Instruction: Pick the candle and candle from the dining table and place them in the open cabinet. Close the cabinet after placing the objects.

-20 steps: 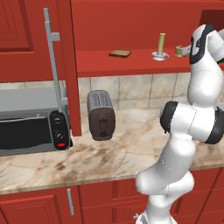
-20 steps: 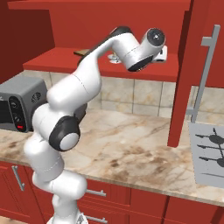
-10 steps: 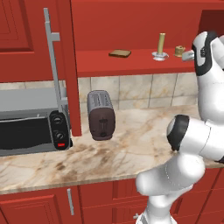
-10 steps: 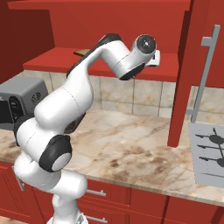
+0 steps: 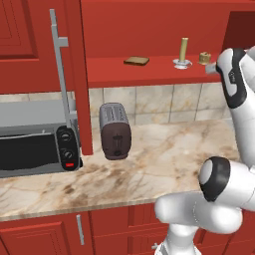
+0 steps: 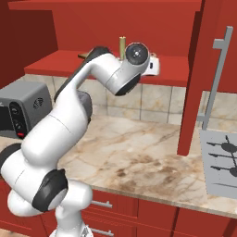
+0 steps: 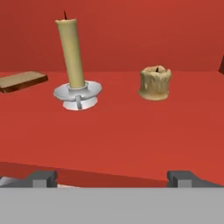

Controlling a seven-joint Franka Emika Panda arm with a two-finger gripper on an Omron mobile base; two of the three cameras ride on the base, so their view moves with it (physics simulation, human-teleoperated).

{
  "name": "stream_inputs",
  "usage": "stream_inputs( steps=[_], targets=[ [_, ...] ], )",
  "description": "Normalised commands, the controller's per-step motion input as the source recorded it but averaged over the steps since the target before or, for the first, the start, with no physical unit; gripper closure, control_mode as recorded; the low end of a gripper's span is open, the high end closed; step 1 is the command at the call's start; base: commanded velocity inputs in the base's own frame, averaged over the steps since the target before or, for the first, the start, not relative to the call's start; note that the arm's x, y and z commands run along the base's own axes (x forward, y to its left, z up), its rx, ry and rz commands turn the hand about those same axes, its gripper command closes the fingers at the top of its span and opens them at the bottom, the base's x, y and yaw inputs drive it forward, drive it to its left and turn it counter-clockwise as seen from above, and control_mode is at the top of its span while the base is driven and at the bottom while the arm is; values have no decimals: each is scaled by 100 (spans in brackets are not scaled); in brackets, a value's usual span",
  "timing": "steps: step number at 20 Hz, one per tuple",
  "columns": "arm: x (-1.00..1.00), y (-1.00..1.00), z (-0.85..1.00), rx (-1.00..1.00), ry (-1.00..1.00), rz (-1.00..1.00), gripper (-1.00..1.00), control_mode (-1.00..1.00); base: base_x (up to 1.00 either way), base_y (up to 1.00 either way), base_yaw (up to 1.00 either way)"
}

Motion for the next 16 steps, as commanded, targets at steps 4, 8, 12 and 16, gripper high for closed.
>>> stream_inputs(
  steps=[4, 8, 12, 16],
  targets=[
    [-48, 21, 0, 0, -9, -10, -100, -100, 0, 0, 0],
    [-47, 20, 0, 0, -9, -10, -100, -100, 0, 0, 0],
    [-44, 16, 0, 0, -3, -16, -100, -100, 0, 0, 0],
    [-42, 14, 0, 0, 0, -21, -100, -100, 0, 0, 0]
  ],
)
